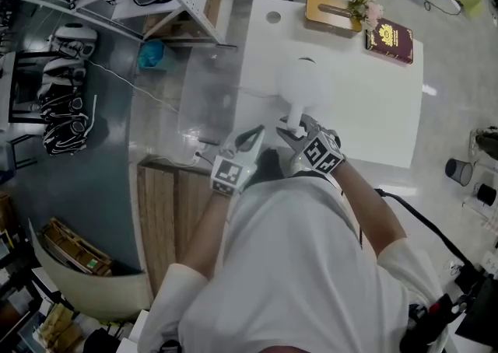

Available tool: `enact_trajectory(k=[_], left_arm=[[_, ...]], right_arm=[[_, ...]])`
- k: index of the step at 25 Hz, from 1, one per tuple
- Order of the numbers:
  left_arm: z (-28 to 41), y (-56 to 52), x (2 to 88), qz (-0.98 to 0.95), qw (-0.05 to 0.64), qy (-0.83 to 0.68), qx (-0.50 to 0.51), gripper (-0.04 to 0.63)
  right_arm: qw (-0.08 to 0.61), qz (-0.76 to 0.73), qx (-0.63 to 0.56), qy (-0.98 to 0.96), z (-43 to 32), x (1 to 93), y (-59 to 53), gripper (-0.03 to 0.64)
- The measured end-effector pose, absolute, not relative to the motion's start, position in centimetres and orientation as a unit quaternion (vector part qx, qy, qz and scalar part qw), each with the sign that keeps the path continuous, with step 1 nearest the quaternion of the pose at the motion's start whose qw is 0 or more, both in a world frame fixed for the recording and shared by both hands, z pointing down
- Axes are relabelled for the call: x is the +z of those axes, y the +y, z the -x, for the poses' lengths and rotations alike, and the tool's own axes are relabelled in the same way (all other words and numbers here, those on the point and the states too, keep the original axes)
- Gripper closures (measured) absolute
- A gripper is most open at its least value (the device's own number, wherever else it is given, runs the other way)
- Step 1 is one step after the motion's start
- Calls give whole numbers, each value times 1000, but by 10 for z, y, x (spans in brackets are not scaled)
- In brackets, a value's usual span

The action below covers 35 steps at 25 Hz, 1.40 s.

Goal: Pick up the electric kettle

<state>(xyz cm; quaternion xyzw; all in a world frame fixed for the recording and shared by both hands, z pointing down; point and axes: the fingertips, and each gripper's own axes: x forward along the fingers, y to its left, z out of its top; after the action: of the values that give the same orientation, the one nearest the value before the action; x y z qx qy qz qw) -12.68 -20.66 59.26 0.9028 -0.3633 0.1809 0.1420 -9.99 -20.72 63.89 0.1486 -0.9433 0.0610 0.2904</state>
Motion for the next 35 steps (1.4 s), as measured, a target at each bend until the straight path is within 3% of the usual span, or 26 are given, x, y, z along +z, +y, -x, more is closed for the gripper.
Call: enact_trajectory(k=[19, 35], left_arm=[[111, -233, 585, -917, 130, -330, 183, 594], [53, -271, 582, -943, 106, -251, 191, 594]], right_arm=[[274, -168, 77, -944, 82, 607, -233, 527], [262, -283, 93, -918, -3, 594, -284, 526]])
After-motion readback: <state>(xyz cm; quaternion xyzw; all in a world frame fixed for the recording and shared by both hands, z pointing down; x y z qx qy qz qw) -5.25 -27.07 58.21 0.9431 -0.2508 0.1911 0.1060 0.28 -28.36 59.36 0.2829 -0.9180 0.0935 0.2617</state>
